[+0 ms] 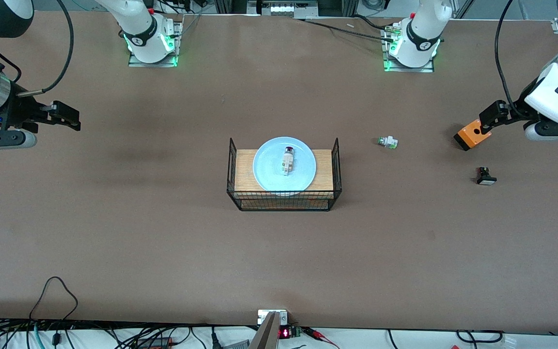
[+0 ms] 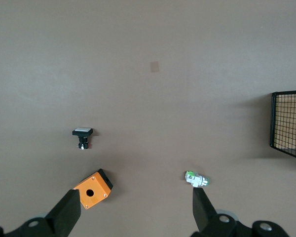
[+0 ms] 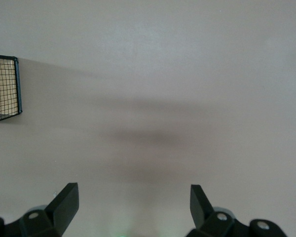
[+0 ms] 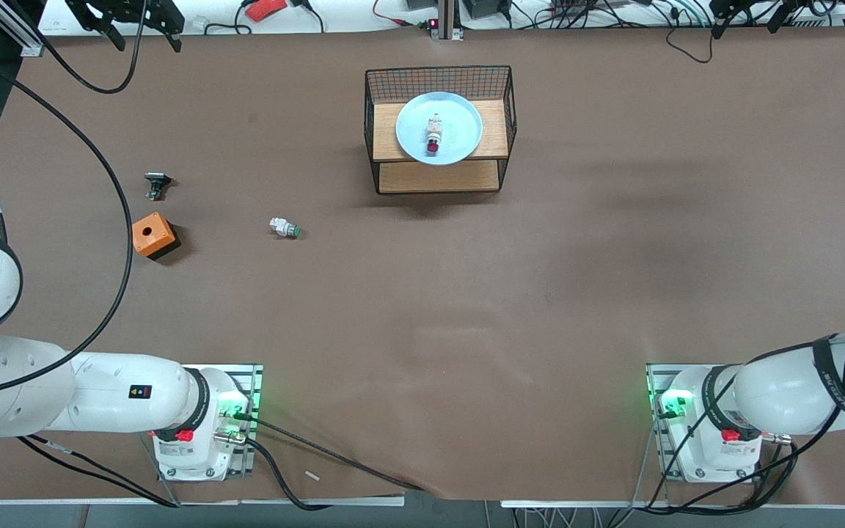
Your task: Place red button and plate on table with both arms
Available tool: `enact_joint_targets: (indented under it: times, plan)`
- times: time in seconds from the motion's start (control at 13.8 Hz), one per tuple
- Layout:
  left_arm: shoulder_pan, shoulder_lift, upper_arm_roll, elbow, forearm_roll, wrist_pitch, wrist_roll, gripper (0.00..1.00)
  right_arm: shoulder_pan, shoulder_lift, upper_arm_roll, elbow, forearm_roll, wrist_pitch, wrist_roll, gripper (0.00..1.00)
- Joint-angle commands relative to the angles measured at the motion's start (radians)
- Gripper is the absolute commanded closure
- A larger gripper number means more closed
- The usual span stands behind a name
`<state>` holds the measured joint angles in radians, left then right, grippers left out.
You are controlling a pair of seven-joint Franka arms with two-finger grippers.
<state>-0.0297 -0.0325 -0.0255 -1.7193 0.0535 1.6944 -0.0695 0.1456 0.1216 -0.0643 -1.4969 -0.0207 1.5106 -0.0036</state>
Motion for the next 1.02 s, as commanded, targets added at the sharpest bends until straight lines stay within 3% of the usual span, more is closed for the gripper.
enact_joint_targets:
  times: [0.0, 0.51, 0.94]
  plan:
    - [0.001, -0.020, -0.002, -0.006, 0.015, -0.016, 0.010, 0.00, -0.003, 0.003, 0.000, 0.017, 0.007, -0.009, 0.002, 0.00]
    - [-0.004, -0.021, -0.001, 0.001, 0.019, -0.058, -0.001, 0.00, -0.008, 0.003, -0.005, 0.017, 0.002, -0.015, 0.001, 0.00]
    - [-0.050, -0.015, -0.056, 0.006, 0.003, -0.127, 0.007, 0.00, -0.009, 0.003, -0.005, 0.017, 0.002, -0.009, -0.004, 0.00]
